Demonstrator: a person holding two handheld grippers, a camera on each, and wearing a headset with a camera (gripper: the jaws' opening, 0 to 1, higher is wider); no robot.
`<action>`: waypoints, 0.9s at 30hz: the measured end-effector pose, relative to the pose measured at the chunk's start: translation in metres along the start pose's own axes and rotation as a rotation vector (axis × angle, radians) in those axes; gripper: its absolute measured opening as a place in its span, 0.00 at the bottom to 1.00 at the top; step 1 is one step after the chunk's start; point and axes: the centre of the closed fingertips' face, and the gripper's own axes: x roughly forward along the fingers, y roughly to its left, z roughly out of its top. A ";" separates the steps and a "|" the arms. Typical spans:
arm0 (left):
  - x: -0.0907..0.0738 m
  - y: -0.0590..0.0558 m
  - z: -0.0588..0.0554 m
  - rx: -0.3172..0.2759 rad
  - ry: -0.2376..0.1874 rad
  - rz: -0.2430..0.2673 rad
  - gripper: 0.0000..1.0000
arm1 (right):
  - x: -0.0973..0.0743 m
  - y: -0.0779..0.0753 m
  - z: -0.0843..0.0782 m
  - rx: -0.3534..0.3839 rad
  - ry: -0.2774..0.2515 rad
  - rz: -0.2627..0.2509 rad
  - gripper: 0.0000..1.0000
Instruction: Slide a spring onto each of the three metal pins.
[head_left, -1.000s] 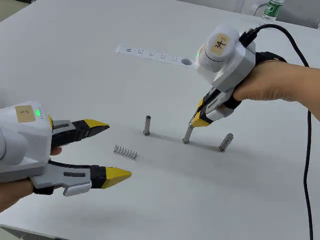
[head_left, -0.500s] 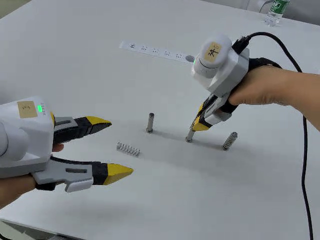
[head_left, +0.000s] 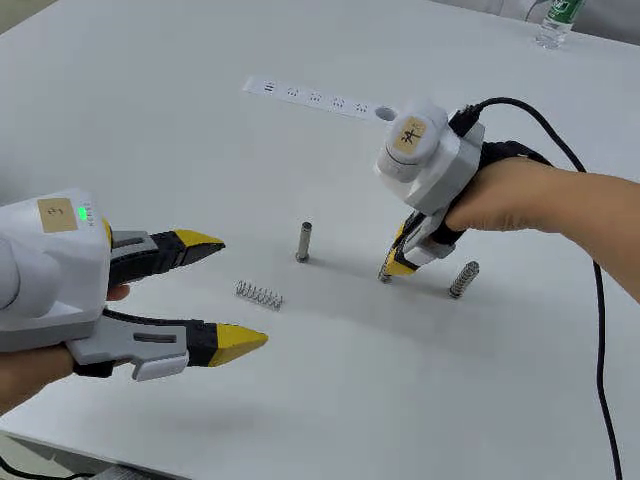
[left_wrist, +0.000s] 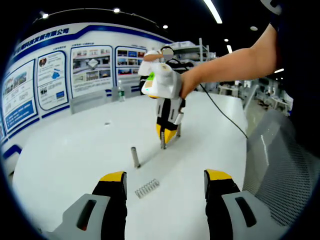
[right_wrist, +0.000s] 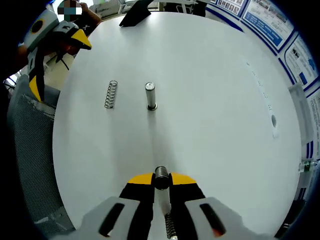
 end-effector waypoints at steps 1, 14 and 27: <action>0.000 0.000 0.000 0.000 0.000 0.000 0.64 | 0.001 0.000 -0.001 0.000 0.002 -0.001 0.13; -0.001 0.001 -0.001 -0.001 0.001 0.001 0.64 | -0.002 0.000 0.003 0.014 -0.037 -0.006 0.22; -0.001 -0.001 0.000 0.005 0.006 -0.004 0.64 | -0.019 0.003 0.015 -0.009 -0.089 -0.025 0.28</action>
